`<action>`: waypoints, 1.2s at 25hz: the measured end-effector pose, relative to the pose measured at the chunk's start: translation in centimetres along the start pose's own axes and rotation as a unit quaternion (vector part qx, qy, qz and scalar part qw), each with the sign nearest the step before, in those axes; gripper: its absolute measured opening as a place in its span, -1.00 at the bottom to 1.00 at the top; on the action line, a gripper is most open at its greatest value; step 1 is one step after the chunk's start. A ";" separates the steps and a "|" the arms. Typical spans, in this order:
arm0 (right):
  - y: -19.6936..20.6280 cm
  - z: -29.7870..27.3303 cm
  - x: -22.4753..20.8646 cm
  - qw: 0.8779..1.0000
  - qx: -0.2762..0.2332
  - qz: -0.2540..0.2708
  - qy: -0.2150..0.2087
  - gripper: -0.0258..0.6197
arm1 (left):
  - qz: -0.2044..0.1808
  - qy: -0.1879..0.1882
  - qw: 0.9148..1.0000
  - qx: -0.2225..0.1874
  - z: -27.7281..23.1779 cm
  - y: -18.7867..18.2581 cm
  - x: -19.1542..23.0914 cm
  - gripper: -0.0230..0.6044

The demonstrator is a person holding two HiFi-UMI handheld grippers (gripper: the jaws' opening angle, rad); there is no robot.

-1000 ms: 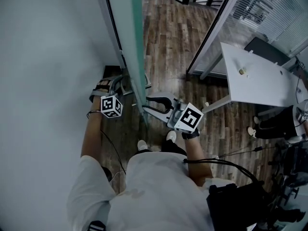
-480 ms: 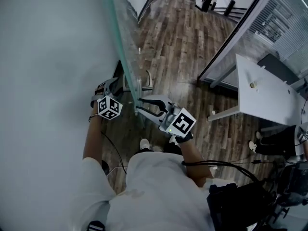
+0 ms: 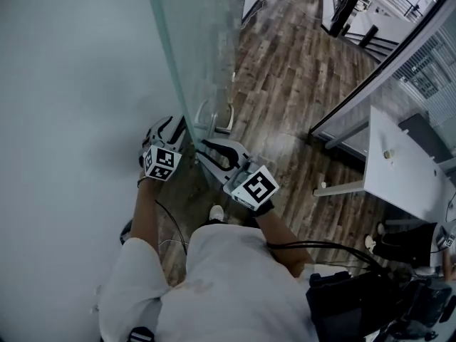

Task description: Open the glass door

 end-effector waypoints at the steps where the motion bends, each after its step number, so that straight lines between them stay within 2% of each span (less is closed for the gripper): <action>1: 0.3 -0.6 0.2 1.000 0.005 -0.003 0.003 -0.62 | 0.018 -0.013 1.000 -0.002 0.8 0.4 0.5 -0.25; 5: 1.3 -3.1 0.7 1.000 0.022 -0.013 0.003 -0.63 | 0.101 -0.068 0.992 -0.021 4.1 1.1 2.8 -0.25; 8: 2.1 -5.0 0.9 0.999 0.036 -0.025 0.003 -0.63 | 0.156 -0.106 0.981 -0.039 6.8 1.6 4.5 -0.26; 11: 2.3 -7.1 1.2 0.999 0.040 -0.028 0.007 -0.63 | 0.194 -0.141 0.970 -0.048 9.4 2.9 5.4 -0.29; 14: 2.7 -9.3 1.8 0.998 0.040 -0.033 0.017 -0.64 | 0.237 -0.180 0.953 -0.063 12.5 4.1 6.2 -0.59; 16: 3.0 -10.7 2.2 0.998 0.043 -0.034 0.023 -0.64 | 0.263 -0.206 0.940 -0.075 14.5 4.6 6.6 -0.73; 18: 3.1 -12.1 2.3 0.998 0.048 -0.032 0.029 -0.64 | 0.275 -0.228 0.930 -0.082 16.0 5.0 6.9 -0.78; 21: 3.7 -14.4 2.7 0.997 0.060 -0.031 0.036 -0.65 | 0.284 -0.251 0.922 -0.078 17.7 6.0 6.8 -0.78; 30: 4.4 -20.9 3.3 0.996 0.076 -0.011 0.038 -0.65 | 0.281 -0.292 0.912 -0.064 21.0 8.0 7.6 -0.78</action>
Point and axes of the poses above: the fingertips, and each gripper's own axes: z backward along the fingers, x to its left, y out of its underside, the point moved 3 cm from there along z, backward along the fingers, and after that the axes turned 6 degrees about -z, right-handed, at the moved point
